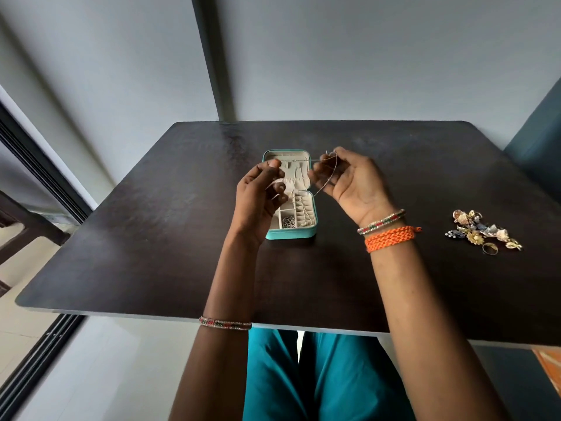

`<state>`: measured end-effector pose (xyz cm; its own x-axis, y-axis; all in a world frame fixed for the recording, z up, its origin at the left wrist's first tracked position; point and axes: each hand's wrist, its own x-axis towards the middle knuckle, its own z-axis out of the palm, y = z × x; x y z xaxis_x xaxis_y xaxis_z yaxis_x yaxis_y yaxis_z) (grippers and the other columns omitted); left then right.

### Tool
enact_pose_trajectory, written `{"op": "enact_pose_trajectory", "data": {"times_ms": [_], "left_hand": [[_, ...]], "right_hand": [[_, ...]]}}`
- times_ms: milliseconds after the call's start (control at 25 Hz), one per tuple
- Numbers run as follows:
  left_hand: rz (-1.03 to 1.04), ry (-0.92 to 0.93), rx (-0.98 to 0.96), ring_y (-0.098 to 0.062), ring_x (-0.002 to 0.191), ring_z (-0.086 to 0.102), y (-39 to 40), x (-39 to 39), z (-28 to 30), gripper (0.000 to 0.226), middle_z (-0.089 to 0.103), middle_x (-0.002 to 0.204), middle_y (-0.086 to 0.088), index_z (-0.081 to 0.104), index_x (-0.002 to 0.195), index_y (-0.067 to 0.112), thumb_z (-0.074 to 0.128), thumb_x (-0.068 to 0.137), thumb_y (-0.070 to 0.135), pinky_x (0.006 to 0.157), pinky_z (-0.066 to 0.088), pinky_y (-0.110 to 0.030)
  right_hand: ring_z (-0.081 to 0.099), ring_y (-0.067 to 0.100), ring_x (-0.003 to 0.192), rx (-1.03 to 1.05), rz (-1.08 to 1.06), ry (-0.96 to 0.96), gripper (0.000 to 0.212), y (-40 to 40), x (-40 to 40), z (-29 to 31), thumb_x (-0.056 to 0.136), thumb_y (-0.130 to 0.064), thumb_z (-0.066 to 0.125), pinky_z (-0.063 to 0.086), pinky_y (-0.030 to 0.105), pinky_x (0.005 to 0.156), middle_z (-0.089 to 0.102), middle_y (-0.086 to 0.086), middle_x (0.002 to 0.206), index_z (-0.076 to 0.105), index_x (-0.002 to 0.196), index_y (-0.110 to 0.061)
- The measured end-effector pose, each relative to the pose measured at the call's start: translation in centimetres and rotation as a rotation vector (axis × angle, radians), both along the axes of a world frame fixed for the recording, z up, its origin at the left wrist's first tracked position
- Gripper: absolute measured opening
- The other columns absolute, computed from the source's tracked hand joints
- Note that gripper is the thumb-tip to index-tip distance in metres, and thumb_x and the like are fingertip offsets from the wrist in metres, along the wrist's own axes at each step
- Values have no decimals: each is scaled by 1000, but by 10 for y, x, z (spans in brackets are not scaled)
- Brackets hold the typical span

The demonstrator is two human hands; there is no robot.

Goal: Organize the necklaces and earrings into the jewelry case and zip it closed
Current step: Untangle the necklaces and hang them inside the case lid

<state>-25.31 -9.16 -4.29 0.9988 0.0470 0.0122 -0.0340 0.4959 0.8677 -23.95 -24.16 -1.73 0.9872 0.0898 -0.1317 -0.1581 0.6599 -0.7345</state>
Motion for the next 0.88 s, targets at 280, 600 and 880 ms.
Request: {"op": "enact_pose_trajectory", "data": {"times_ms": [280,600,880], "left_hand": [[90,107,-16,-2,36,28,3,-2,13,22,39,51,10,52,69,21,54,91,20,36,19,-16],[162,127,-35,-4,40,27,13,-5,19,20,33,49,10,52,70,22,56,90,23,42,24,-19],[137,4,-34,-4,44,34,27,-6,17,20,39,52,10,58,75,24,54,92,14,41,34,-17]], "right_hand": [[31,2,33,-284,-12,-161,14,-5,0,-13,95,-10,50,25,14,33,49,-4,51,55,82,-9],[42,3,49,-260,72,-293,17,-19,-7,-20,87,3,56,36,17,43,56,-3,73,61,96,-12],[53,6,57,-154,-67,-227,19,-36,-5,-30,85,7,56,47,19,57,61,-2,67,66,90,-9]]}}
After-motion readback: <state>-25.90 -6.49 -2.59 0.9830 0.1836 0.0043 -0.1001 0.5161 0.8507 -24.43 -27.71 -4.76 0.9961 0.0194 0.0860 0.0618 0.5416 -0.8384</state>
